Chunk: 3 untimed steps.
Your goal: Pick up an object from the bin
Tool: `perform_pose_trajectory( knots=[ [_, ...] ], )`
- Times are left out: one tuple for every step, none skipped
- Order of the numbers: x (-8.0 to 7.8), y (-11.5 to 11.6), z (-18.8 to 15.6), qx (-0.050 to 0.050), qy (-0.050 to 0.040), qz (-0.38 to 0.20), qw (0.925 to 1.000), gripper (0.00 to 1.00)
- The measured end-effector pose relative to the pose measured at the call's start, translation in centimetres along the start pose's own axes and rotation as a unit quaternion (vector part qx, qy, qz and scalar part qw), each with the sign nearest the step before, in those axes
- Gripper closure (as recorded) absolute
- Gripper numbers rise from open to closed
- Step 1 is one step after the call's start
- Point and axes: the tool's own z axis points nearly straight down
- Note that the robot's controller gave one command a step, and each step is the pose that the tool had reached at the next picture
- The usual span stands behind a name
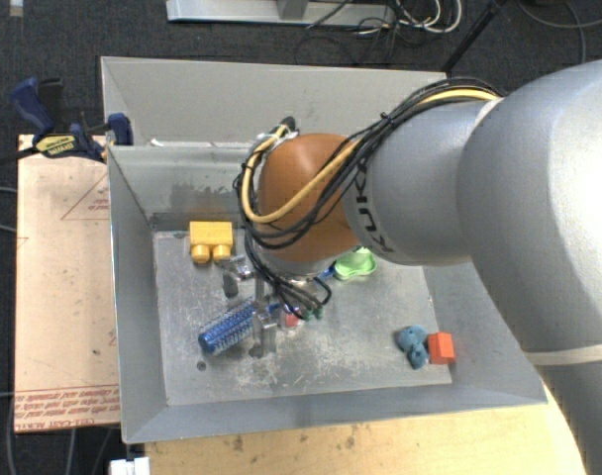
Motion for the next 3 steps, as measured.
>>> perform_pose_trajectory(
  knots=[
    [0.24,-0.58,3.2,0.0,0.0024,-0.017,0.9999,0.0],
    [0.19,-0.54,3.19,-0.001,0.0019,-0.016,0.9999,0.0],
    [0.23,-0.55,3.25,-0.001,0.0024,-0.016,0.9999,1.0]
  ],
)
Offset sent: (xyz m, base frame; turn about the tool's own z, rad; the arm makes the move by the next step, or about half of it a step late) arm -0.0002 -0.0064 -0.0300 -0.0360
